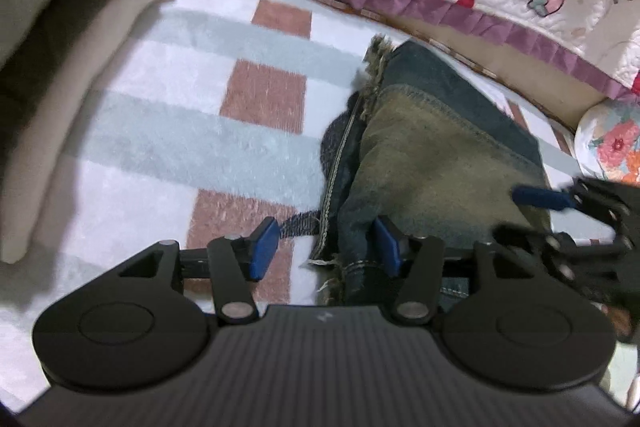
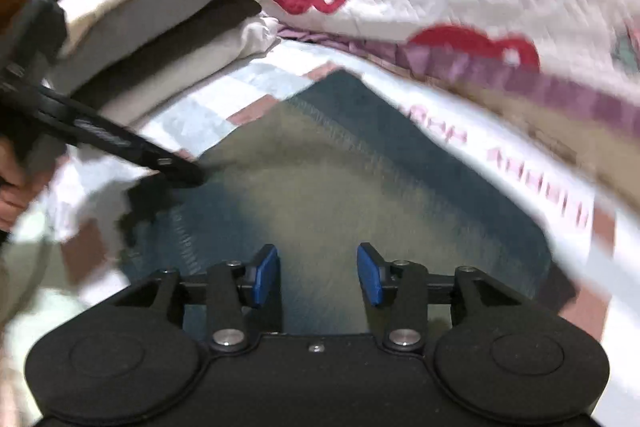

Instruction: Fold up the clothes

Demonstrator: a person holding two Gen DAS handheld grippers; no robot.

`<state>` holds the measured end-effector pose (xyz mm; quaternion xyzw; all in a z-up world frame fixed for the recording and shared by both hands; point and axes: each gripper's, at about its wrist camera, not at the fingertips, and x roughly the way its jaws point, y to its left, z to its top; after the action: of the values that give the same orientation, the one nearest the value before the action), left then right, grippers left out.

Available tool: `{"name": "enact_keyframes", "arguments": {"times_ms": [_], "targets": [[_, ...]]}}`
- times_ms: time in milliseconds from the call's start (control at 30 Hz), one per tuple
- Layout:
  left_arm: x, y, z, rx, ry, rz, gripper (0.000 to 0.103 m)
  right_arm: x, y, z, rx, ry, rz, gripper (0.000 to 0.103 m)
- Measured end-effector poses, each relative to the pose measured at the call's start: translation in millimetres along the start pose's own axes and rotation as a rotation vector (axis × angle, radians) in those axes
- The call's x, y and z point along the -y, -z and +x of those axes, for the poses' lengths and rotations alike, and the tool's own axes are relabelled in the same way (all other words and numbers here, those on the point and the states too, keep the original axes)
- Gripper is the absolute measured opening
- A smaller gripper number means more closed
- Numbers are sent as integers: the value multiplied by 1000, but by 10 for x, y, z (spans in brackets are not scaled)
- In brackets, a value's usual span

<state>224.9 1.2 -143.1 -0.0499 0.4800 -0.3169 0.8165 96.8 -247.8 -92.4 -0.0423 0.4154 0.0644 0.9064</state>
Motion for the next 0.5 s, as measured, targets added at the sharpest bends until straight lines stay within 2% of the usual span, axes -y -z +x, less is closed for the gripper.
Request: {"name": "enact_keyframes", "arguments": {"times_ms": [100,167,233,300,333,500], "targets": [[118,0,-128,71,84,44,47,104,-148,168,-13,4,16,57],[239,-17,-102,78,98,94,45,206,-231,313,-33,-5,58,57],[365,6,15,51,23,174,42,300,-307,451,-56,-31,91,58],[454,56,180,11,-88,270,42,348,-368,568,-72,-38,117,59],[444,63,224,0,-94,271,42,331,-390,608,-77,-34,113,60],[171,13,239,-32,-6,108,44,318,-515,737,-98,-29,110,68]]}}
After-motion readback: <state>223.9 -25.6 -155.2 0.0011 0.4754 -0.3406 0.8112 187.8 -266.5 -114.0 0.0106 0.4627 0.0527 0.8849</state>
